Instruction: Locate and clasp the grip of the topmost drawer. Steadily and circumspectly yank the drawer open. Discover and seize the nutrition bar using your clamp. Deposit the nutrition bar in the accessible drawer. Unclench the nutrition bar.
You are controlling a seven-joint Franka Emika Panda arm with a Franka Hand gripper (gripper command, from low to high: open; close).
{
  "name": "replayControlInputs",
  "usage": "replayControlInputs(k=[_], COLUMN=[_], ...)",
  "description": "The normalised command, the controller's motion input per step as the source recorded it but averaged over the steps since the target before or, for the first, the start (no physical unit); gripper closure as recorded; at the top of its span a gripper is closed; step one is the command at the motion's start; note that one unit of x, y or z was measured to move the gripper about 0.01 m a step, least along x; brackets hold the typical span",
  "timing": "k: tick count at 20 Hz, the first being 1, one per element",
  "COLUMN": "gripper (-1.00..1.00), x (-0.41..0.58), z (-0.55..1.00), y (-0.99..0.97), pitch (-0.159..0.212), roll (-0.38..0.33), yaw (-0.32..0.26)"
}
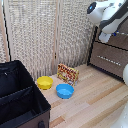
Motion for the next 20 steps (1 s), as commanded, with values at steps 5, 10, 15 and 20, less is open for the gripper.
replayControlInputs(k=[5,10,15,20], gripper=[1.00,1.00,1.00,-1.00], x=[0.000,0.000,-0.018,-0.016], z=[0.08,0.03,0.01,0.01], y=[0.60,0.75,0.87,0.53], pitch=[0.023,0.004,-0.001,0.000], roll=[0.287,0.197,0.099,0.032], yaw=[0.000,-0.004,-0.017,0.002])
